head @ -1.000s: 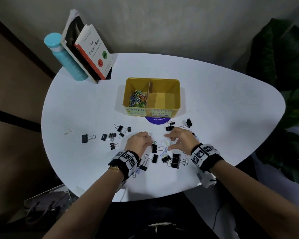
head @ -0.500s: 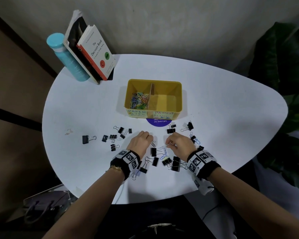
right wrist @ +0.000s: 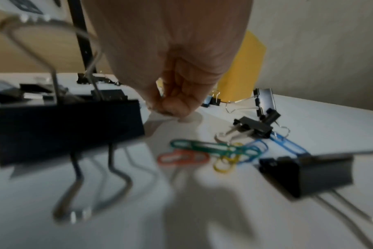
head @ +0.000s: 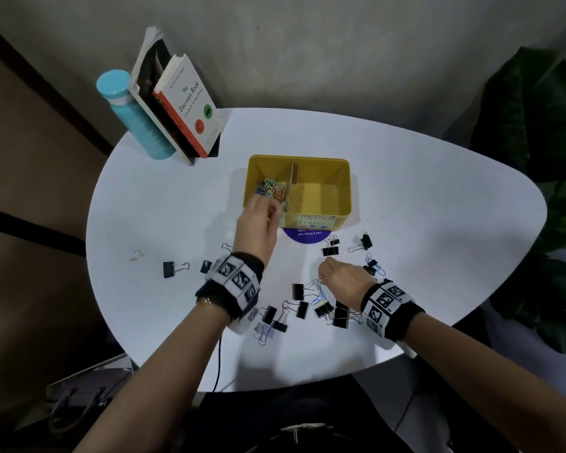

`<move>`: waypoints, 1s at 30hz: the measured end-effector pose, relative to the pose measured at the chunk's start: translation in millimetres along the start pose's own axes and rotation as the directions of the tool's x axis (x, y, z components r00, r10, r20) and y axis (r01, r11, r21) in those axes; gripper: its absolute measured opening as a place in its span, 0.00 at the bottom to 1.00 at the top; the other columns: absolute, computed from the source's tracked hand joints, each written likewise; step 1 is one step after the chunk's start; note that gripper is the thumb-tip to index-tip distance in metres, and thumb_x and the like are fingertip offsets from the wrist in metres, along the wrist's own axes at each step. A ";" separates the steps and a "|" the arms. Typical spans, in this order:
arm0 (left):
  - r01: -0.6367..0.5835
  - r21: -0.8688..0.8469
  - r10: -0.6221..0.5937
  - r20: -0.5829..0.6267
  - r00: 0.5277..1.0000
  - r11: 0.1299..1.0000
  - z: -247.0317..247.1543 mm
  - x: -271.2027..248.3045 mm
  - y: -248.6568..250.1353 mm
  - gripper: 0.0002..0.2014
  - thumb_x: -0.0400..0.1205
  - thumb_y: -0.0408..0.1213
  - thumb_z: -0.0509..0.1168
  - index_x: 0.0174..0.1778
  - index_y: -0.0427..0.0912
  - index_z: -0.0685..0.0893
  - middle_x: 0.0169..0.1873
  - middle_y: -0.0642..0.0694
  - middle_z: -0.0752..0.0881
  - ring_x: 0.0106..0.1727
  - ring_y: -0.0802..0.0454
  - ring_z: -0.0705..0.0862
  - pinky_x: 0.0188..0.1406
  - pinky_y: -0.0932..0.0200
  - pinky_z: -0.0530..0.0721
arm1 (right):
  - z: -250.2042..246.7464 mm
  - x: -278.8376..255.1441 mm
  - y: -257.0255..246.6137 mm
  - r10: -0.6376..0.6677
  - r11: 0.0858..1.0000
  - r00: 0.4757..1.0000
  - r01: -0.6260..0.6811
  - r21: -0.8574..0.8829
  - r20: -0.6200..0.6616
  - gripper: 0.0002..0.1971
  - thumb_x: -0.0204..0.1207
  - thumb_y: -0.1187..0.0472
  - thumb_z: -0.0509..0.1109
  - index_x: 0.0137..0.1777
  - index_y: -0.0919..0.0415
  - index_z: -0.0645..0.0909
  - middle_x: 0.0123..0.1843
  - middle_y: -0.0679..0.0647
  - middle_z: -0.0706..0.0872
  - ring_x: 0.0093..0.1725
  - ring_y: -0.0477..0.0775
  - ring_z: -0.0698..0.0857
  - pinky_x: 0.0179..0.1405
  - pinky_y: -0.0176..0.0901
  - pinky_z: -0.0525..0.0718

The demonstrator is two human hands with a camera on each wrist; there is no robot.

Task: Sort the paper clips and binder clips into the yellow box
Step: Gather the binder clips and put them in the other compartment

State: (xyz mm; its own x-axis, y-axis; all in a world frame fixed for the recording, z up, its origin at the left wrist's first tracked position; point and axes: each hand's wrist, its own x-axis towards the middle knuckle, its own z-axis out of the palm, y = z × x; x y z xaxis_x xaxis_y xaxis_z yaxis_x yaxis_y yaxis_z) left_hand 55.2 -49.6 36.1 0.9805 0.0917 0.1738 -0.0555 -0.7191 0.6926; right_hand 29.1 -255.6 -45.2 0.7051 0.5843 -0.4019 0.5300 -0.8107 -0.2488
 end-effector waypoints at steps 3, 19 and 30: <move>0.058 -0.003 -0.058 -0.101 0.993 0.998 -11.7 40.7 -2.5 0.03 0.81 0.31 0.65 0.45 0.36 0.83 0.44 0.42 0.83 0.42 0.52 0.81 0.43 0.65 0.79 | -5.1 5.2 -8.2 0.058 0.997 0.994 -0.053 -0.049 0.097 0.08 0.80 0.67 0.59 0.58 0.66 0.72 0.57 0.60 0.77 0.44 0.65 0.85 0.34 0.50 0.76; 0.051 0.003 -0.049 0.299 0.953 0.999 -3.5 -43.5 -43.0 0.08 0.79 0.29 0.66 0.50 0.39 0.87 0.45 0.43 0.88 0.43 0.50 0.85 0.48 0.49 0.87 | -139.5 95.0 -49.3 0.255 0.837 0.912 -0.041 0.546 -0.323 0.06 0.76 0.63 0.71 0.52 0.60 0.83 0.45 0.52 0.84 0.42 0.49 0.82 0.41 0.44 0.86; -0.308 0.248 0.025 0.741 0.671 0.919 43.5 -96.1 -28.4 0.26 0.67 0.52 0.76 0.60 0.51 0.80 0.59 0.45 0.72 0.60 0.46 0.70 0.41 0.49 0.83 | -55.8 -4.8 -15.7 0.128 0.929 0.991 -0.129 0.347 0.025 0.02 0.69 0.59 0.77 0.37 0.53 0.87 0.36 0.46 0.87 0.37 0.45 0.85 0.44 0.44 0.86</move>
State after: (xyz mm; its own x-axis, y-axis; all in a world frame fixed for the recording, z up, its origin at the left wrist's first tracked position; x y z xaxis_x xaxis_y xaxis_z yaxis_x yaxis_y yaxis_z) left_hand -29.2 -67.9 -30.8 0.7961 -0.4671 -0.3848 -0.3063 -0.8594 0.4093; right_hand 43.8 -243.5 9.8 0.7552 0.4741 -0.4527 0.2374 -0.8415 -0.4853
